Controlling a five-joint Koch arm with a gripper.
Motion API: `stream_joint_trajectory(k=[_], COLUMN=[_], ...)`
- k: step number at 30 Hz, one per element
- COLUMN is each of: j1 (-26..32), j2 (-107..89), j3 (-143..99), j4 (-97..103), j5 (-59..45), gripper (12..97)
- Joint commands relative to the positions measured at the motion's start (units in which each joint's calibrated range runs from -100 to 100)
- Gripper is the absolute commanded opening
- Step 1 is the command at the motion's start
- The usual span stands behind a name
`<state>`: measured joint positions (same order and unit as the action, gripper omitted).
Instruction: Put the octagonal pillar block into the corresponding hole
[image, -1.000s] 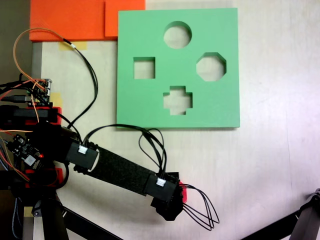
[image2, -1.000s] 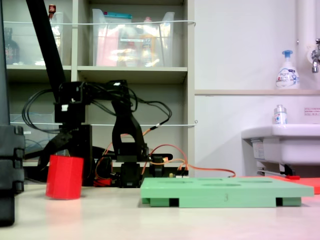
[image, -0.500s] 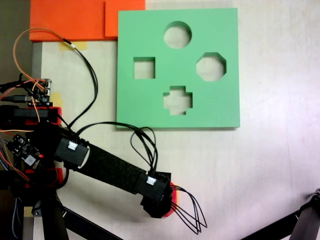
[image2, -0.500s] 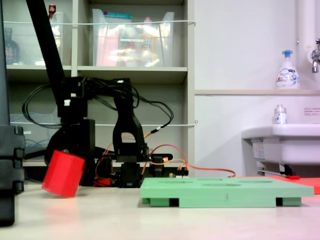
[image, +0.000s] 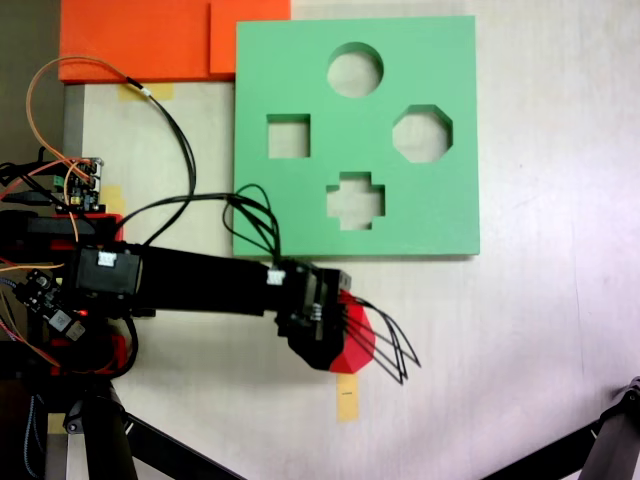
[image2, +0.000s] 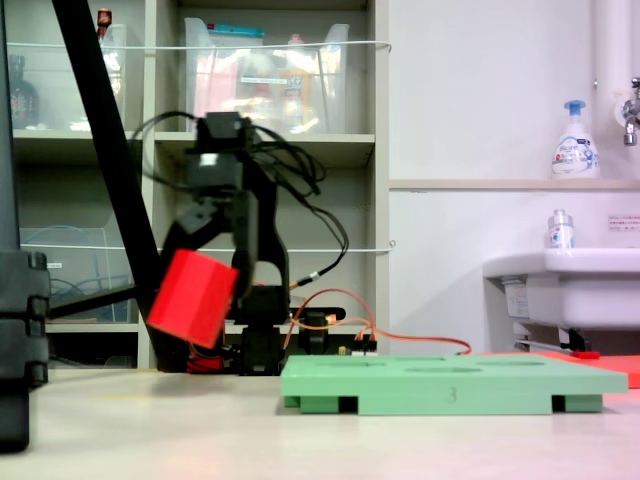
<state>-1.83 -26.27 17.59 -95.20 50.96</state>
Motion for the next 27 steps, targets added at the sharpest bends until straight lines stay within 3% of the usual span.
stream_joint_trajectory(k=[1,7,11,27], j1=[3.91,14.46,17.34,19.0], j2=[-4.32,-0.27,7.69,31.99], j3=[3.85,19.0,26.88,38.74], j4=[-4.8,-4.8,-4.8,13.4], j5=[5.67,21.15,24.52,26.72], gripper=[31.3,31.4,31.5,31.5])
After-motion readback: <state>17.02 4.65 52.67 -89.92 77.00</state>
